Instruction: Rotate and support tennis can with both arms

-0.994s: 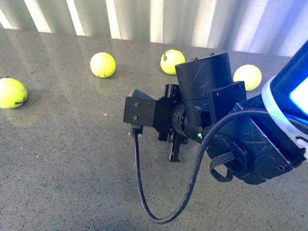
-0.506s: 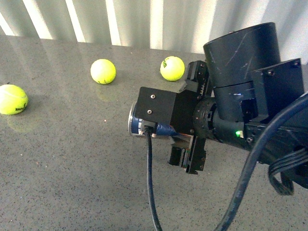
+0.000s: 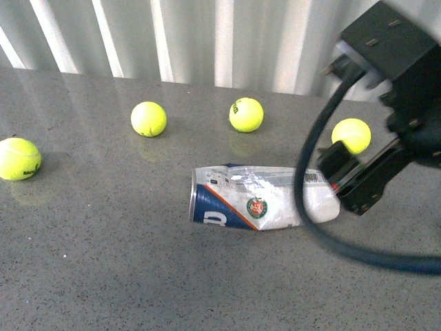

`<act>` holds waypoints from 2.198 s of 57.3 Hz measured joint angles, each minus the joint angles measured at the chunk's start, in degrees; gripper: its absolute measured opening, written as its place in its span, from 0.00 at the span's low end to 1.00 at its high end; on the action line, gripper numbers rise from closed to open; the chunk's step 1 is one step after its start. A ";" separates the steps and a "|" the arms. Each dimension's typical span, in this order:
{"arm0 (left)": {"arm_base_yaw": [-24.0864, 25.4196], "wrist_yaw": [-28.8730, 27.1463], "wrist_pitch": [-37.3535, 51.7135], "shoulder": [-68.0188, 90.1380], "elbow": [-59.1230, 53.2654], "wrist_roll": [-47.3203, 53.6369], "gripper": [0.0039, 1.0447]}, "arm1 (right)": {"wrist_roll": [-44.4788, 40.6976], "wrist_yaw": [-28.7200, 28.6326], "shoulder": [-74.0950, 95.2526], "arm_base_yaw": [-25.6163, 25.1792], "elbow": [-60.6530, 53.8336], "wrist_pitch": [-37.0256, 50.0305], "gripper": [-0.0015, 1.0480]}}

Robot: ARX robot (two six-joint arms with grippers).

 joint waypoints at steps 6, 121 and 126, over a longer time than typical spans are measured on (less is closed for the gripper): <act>0.00 0.00 0.00 0.00 0.00 0.00 0.94 | 10.12 1.25 -11.67 -6.34 -3.52 -4.50 0.93; 0.00 0.00 0.00 0.00 0.02 0.00 0.94 | 27.71 -3.08 -92.17 -17.86 -34.62 -29.29 0.03; 0.00 0.02 0.00 0.00 0.00 0.00 0.94 | 27.71 -3.06 -92.17 -17.86 -34.62 -29.29 0.14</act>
